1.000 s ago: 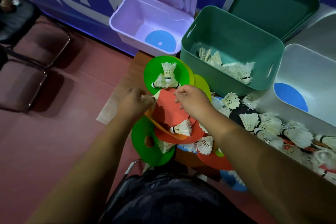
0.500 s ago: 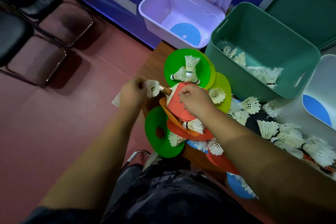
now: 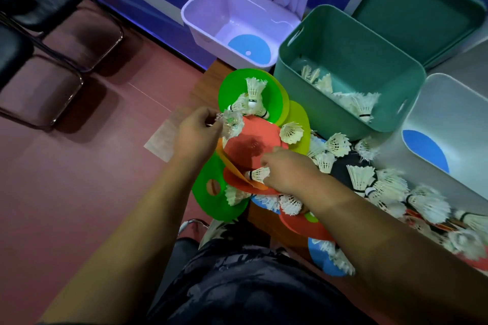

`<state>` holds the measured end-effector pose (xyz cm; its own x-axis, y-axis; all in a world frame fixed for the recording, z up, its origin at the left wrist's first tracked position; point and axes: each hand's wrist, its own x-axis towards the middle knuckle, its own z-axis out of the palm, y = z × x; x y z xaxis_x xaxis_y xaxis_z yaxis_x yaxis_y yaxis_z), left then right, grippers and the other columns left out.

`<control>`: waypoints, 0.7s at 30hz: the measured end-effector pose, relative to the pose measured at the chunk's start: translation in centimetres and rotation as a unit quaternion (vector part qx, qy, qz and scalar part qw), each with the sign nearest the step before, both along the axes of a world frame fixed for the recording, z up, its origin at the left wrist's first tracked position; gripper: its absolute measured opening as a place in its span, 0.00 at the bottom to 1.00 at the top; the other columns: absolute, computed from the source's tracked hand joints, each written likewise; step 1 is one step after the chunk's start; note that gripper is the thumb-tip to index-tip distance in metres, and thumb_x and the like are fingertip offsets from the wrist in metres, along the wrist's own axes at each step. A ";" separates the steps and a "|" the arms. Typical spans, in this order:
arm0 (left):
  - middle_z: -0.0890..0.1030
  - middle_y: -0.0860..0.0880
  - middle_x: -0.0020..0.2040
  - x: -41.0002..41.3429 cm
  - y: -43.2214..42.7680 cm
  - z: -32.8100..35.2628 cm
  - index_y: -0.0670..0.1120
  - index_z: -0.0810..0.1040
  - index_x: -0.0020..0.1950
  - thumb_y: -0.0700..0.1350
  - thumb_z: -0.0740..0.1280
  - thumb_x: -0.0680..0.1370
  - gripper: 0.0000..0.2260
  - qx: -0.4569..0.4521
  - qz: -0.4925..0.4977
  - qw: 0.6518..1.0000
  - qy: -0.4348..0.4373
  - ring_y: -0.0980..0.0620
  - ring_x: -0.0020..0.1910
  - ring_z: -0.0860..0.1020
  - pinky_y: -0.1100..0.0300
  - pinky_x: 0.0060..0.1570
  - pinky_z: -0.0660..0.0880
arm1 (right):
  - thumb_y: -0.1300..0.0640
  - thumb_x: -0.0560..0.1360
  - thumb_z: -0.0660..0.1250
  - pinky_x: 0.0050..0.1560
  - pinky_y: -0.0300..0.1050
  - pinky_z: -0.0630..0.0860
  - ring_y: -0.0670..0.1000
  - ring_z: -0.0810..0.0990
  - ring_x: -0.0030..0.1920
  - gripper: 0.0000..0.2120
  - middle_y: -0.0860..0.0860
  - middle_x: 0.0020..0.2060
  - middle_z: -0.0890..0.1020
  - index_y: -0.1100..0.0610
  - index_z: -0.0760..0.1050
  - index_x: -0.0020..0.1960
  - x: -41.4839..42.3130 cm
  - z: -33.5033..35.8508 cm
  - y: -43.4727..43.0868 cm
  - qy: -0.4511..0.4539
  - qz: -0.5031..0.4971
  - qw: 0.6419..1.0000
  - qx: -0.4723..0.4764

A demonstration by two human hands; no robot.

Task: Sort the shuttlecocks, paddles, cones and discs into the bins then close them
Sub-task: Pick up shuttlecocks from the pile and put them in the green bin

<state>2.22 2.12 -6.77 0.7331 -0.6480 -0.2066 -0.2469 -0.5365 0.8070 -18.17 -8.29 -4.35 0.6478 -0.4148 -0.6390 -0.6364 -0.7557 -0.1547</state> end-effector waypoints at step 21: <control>0.77 0.53 0.33 -5.9 2.7 6.9 0.52 0.76 0.37 0.39 0.71 0.78 0.12 -0.006 0.014 1.000 -0.008 0.53 0.33 0.76 0.56 0.36 0.74 | 0.43 0.82 0.69 0.39 0.42 0.70 0.54 0.81 0.44 0.17 0.50 0.43 0.83 0.56 0.85 0.59 -1.7 0.6 2.2 -0.130 -0.167 0.965 0.156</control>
<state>-3.66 4.81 0.16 0.7544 -0.6291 -0.1874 -0.2439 -0.5337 0.8097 -19.88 -6.12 -3.72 0.6664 -0.4419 -0.6005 -0.7455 -0.4069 -0.5278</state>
